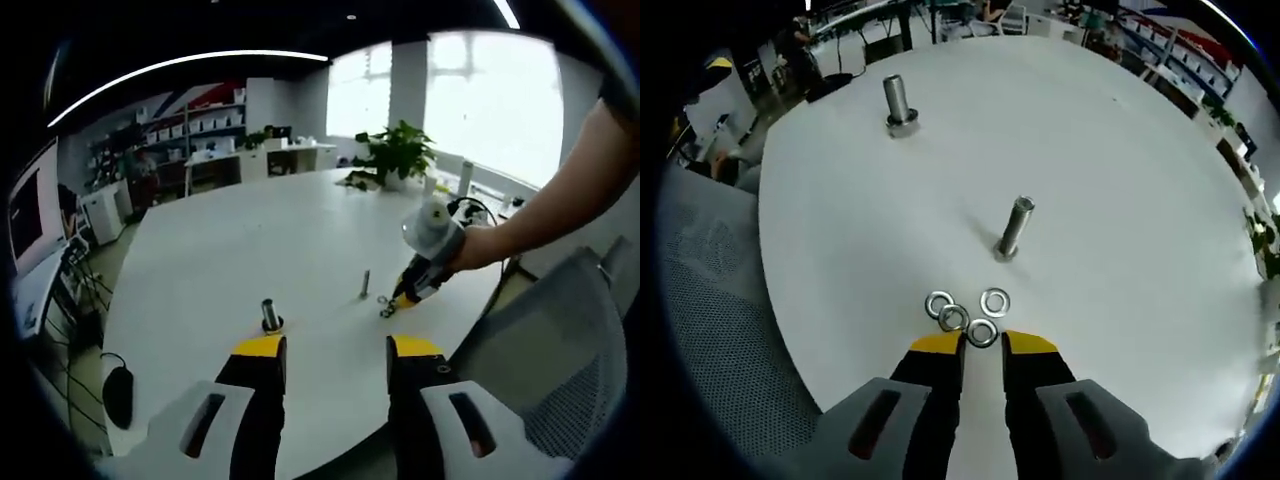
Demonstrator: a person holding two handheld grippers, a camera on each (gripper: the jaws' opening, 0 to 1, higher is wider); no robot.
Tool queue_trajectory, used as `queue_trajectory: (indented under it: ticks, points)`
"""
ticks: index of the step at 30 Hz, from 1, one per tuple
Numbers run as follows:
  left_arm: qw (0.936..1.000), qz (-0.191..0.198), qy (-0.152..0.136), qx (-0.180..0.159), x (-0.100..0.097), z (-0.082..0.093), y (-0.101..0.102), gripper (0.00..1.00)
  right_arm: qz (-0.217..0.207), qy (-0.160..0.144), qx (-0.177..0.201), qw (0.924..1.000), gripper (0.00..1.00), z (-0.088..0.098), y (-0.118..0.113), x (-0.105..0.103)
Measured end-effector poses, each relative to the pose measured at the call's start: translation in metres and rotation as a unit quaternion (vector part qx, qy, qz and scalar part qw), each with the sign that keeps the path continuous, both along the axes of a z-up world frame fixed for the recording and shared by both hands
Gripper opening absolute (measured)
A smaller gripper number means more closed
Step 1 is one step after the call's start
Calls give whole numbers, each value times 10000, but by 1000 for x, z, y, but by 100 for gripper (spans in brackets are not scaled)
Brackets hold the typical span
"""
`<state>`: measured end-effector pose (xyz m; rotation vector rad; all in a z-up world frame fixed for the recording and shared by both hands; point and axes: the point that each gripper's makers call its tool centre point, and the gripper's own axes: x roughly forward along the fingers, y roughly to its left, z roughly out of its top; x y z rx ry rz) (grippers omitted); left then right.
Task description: Place the washer onto the threaded stud by aligning its center hole with the stud, sliding it down to the base, and recovering from edge contact or off-axis alignment until the washer reaches the visible bottom stop.
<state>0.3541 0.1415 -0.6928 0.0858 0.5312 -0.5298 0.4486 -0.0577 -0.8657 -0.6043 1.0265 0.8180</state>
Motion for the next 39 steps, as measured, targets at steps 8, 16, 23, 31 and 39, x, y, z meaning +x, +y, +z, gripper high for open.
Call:
queue_trajectory:
  ticks: [8, 16, 23, 31, 39]
  points:
    - [10000, -24, 43, 19, 0, -2, -1, 38, -15, 167, 16, 9999, 16, 0, -8, -2]
    - [10000, -40, 60, 38, -1, -3, -1, 38, 344, 522, -264, 9977, 17, -1, -8, -3]
    - [9999, -77, 85, 88, -2, -5, -2, 38, 510, 766, -686, 9934, 16, -2, -8, 0]
    - [9998, -85, 117, 97, -2, -6, -2, 37, 800, 1098, -1186, 9836, 13, -3, -8, 1]
    - [9999, -45, 82, 63, -1, -3, 0, 37, 622, 884, -977, 9893, 13, -2, -10, -1]
